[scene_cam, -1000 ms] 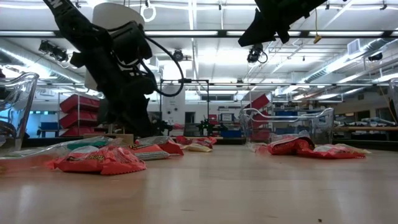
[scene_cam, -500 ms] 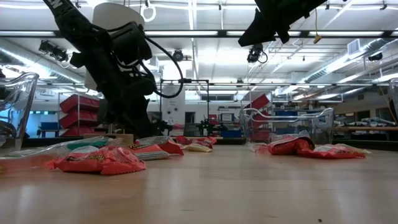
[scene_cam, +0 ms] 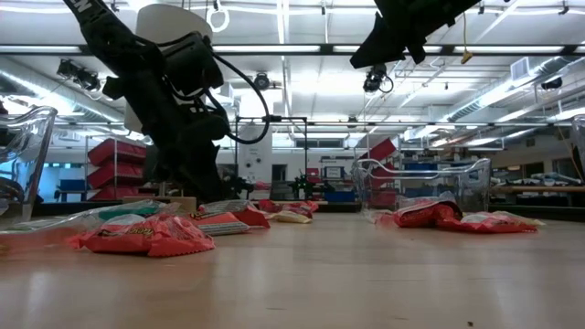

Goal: Sort candy
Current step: Put the orange gummy into the bottom left transparent bin

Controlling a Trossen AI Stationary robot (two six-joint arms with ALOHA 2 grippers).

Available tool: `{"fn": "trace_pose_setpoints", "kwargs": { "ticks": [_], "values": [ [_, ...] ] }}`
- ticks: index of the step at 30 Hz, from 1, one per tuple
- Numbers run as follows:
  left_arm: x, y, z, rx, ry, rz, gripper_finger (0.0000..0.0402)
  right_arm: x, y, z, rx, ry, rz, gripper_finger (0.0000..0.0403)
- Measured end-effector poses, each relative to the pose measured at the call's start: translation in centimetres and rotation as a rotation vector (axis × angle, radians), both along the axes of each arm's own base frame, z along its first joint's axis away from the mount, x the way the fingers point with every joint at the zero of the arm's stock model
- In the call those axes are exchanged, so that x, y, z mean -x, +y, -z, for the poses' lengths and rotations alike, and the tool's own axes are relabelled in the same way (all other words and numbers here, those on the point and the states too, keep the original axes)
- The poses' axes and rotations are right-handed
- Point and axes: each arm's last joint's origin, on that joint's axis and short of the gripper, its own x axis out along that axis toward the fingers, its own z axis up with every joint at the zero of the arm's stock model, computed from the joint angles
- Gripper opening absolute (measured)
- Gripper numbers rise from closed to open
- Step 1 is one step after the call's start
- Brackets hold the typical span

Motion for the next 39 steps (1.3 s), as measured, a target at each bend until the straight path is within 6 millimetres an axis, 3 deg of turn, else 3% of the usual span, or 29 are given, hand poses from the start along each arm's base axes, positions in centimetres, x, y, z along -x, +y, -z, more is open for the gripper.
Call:
{"fn": "trace_pose_setpoints", "kwargs": {
  "ticks": [39],
  "values": [
    [-0.28,-0.61,0.88,-0.044,0.038,0.005,0.0153,-0.01,0.01,-0.02,0.0,-0.002,0.0,0.0045]
  ]
}}
